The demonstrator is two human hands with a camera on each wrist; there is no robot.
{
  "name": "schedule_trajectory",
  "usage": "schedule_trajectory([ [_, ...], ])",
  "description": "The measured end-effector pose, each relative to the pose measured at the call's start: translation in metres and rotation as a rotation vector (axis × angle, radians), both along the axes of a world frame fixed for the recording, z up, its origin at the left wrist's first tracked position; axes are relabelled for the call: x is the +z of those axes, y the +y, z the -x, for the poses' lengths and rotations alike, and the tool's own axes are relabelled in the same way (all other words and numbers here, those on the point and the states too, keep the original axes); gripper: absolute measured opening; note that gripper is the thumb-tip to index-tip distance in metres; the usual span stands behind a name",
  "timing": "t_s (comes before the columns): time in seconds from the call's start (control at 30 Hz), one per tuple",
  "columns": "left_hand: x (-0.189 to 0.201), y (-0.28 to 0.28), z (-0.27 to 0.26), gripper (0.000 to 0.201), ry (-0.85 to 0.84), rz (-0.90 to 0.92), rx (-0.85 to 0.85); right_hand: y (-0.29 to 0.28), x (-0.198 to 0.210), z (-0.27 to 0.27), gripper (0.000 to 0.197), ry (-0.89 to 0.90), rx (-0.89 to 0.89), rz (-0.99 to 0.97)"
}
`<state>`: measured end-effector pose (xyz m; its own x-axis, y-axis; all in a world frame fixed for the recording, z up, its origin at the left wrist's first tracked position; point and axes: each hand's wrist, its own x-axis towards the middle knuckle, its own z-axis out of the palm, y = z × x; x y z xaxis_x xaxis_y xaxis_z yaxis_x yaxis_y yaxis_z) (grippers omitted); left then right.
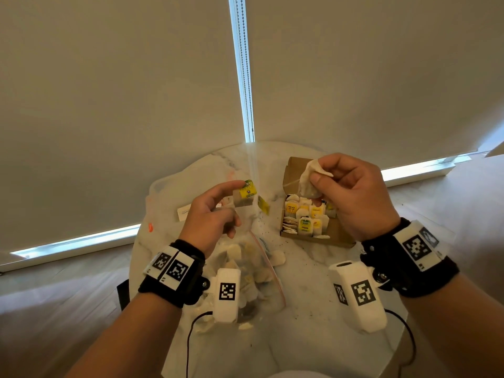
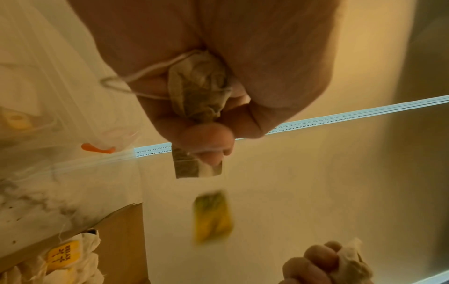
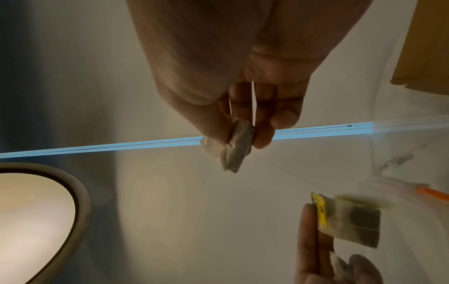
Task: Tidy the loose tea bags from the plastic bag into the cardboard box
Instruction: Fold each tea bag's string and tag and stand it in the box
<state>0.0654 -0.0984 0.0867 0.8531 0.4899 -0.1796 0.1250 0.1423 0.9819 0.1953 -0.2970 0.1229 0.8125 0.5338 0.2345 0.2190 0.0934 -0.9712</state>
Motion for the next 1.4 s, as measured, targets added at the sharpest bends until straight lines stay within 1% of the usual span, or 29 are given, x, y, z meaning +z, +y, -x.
schedule_trajectory([
  [0.13,0.004,-0.001,0.0,0.06,-0.007,-0.015,0.021,0.001,-0.005,-0.001,0.01,-0.001,0.005,0.05],
  [0.27,0.012,-0.007,-0.002,0.055,-0.063,0.004,0.042,0.003,-0.017,-0.003,0.018,0.098,0.078,0.1],
  [0.3,0.014,-0.009,-0.002,0.051,-0.081,0.023,0.044,0.003,-0.018,-0.003,0.021,0.119,0.097,0.105],
  [0.37,0.019,-0.014,-0.004,0.037,-0.11,0.036,0.051,0.004,-0.021,0.0,0.027,0.155,0.132,0.107],
  [0.43,0.022,-0.017,-0.006,0.021,-0.121,-0.012,0.075,0.006,-0.023,0.003,0.029,0.19,0.143,0.103],
  [0.47,0.022,-0.018,-0.007,0.016,-0.125,-0.048,0.092,0.007,-0.024,0.004,0.028,0.204,0.137,0.102],
  [0.53,0.022,-0.018,-0.008,0.016,-0.124,-0.125,0.103,0.009,-0.023,0.006,0.023,0.219,0.126,0.099],
  [0.73,0.018,-0.017,-0.007,0.021,-0.075,-0.348,0.001,0.013,-0.025,0.011,0.018,0.229,0.108,0.074],
  [0.83,0.018,-0.02,-0.008,0.014,-0.085,-0.463,-0.03,0.017,-0.025,0.013,0.019,0.226,0.089,0.061],
  [0.9,0.021,-0.021,-0.01,0.007,-0.098,-0.502,-0.039,0.02,-0.025,0.014,0.021,0.232,0.094,0.049],
  [1.0,0.023,-0.021,-0.014,0.008,-0.091,-0.505,-0.025,0.024,-0.024,0.016,0.021,0.235,0.108,0.051],
  [1.07,0.024,-0.019,-0.016,0.004,-0.103,-0.509,-0.02,0.025,-0.025,0.016,0.019,0.228,0.102,0.06],
  [1.17,0.025,-0.019,-0.017,0.003,-0.134,-0.423,0.018,0.025,-0.026,0.017,0.019,0.226,0.108,0.085],
  [1.27,0.028,-0.022,-0.016,0.003,-0.151,-0.327,0.078,0.023,-0.027,0.018,0.015,0.205,0.17,0.125],
  [1.33,0.03,-0.023,-0.016,0.001,-0.152,-0.306,0.095,0.023,-0.024,0.019,0.013,0.149,0.207,0.117],
  [1.4,0.03,-0.024,-0.015,0.004,-0.156,-0.334,0.078,0.024,-0.021,0.018,0.015,0.047,0.184,0.11],
])
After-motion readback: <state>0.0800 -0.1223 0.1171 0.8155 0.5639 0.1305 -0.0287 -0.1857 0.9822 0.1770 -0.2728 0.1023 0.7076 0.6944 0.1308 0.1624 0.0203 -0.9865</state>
